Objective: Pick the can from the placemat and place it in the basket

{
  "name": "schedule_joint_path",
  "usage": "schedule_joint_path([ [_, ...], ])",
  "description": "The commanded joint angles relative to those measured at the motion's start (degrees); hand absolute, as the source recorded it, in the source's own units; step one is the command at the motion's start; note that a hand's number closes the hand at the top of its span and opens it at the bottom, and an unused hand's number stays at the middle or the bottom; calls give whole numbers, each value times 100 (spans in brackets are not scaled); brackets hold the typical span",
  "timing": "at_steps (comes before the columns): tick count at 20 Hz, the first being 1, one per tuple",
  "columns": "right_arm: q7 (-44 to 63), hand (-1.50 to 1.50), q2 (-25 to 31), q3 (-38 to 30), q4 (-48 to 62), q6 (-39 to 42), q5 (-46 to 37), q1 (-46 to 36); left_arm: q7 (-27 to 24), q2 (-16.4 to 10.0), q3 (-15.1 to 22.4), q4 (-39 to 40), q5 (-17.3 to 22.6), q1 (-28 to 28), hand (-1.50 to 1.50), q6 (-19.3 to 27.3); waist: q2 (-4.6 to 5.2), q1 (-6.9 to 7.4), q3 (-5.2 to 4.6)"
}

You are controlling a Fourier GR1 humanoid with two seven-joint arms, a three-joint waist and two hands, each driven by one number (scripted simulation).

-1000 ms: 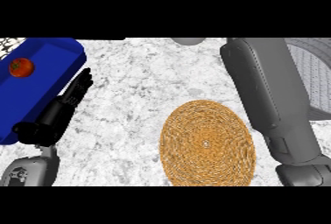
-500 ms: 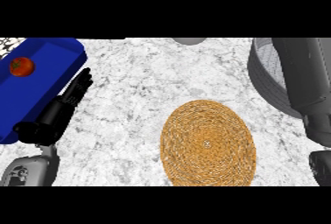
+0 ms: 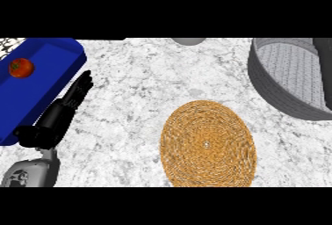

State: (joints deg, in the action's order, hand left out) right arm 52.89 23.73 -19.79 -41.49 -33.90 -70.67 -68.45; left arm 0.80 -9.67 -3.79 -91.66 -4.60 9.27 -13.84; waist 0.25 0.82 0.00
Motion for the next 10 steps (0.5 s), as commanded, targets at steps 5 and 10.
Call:
schedule_joint_path([
  [5,-790,150,271,-281,332,-376,706,501,4,-37,-132,38,111,38,0,-72,0,-2,1],
  [10,-1243,150,494,-264,38,-635,769,1113,234,-36,-60,-324,147,-153,0,-142,-32,-48,2],
])
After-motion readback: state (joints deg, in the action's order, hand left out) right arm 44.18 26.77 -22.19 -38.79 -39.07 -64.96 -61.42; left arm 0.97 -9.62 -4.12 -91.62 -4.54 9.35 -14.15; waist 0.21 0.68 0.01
